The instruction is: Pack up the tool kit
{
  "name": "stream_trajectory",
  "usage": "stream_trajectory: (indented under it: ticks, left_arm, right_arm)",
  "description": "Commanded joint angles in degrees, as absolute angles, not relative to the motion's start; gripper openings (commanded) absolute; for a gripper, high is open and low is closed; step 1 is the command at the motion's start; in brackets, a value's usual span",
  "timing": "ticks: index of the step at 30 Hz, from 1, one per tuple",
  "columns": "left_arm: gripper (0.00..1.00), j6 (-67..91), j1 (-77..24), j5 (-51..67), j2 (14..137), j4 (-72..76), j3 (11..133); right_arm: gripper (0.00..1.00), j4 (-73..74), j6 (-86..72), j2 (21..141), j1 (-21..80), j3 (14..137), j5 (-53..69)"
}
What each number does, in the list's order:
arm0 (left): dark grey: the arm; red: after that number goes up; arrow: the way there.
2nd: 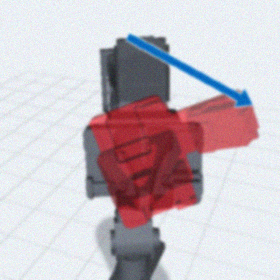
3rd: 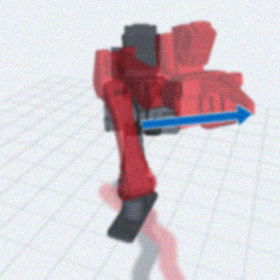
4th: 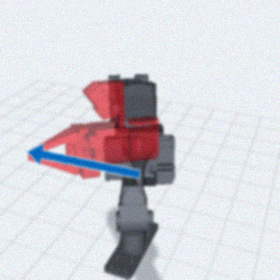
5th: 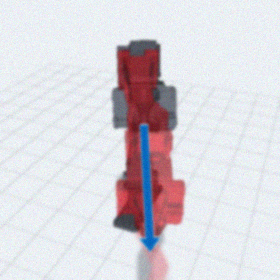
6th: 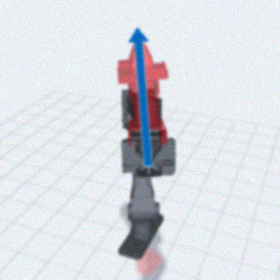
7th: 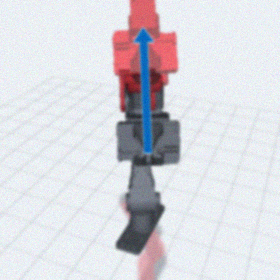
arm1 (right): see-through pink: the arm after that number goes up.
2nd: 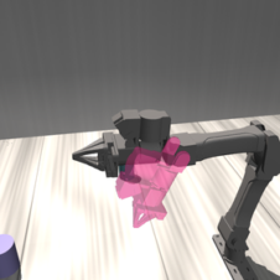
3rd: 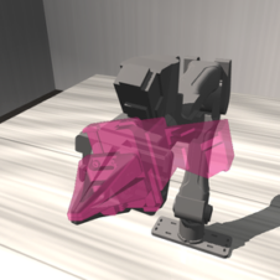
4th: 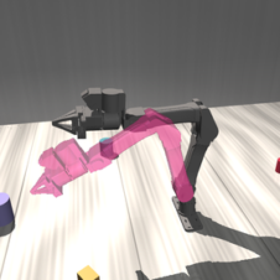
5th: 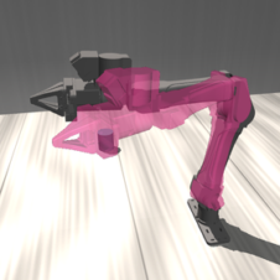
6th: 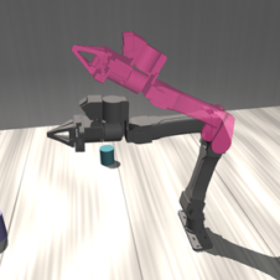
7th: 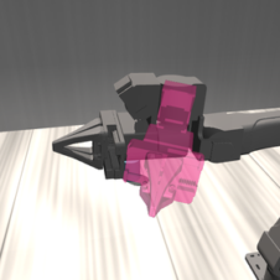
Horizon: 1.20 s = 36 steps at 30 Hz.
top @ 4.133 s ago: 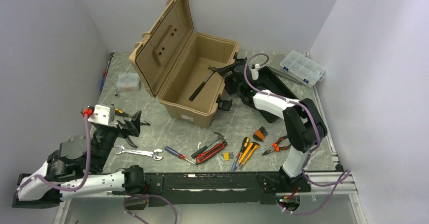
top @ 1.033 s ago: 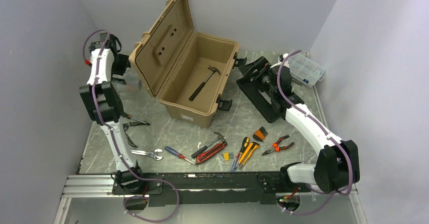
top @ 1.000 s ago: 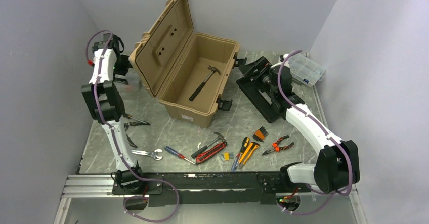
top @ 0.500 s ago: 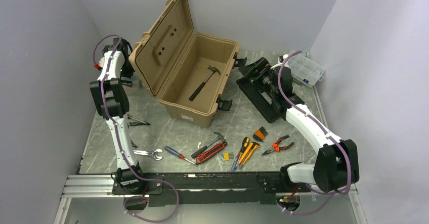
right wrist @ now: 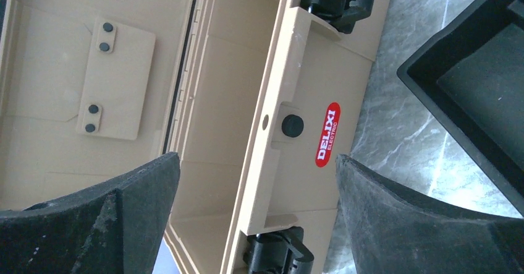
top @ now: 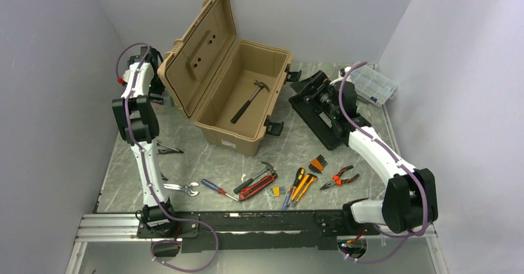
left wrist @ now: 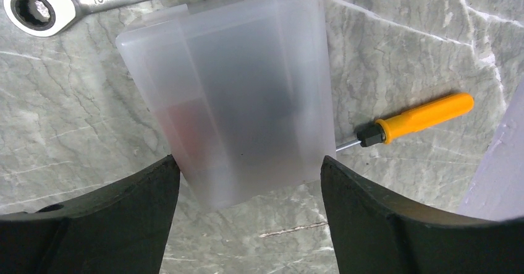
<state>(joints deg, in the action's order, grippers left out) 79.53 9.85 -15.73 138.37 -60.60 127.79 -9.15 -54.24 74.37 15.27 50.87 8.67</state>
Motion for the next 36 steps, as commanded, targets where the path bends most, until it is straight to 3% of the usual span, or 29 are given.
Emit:
stream_trajectory:
  ticks: [1,18,29,33,36]
  left_arm:
    - [0.84,81.0,9.0,-13.9,138.6,-60.8,128.4]
    - [0.81,77.9,7.4,-12.3,115.3,-48.0,89.2]
    - [0.87,72.2,9.9,-12.1,110.0,-42.5,93.7]
    - [0.87,65.4,10.6,-12.7,113.7,-44.9,104.2]
    - [0.85,59.5,11.4,-9.5,115.3,-38.6,107.9]
  right_arm:
    - [0.97,-12.8,-54.9,74.6,14.8,51.0,10.0]
    - [0.97,-14.8,-57.0,74.4,14.6,49.7,12.7]
    - [0.96,-14.0,-56.8,73.4,14.5,49.3,12.8]
    - [0.96,-13.4,-56.3,72.8,14.3,49.1,12.5]
    - [0.96,-13.4,-56.2,72.8,14.0,48.8,12.7]
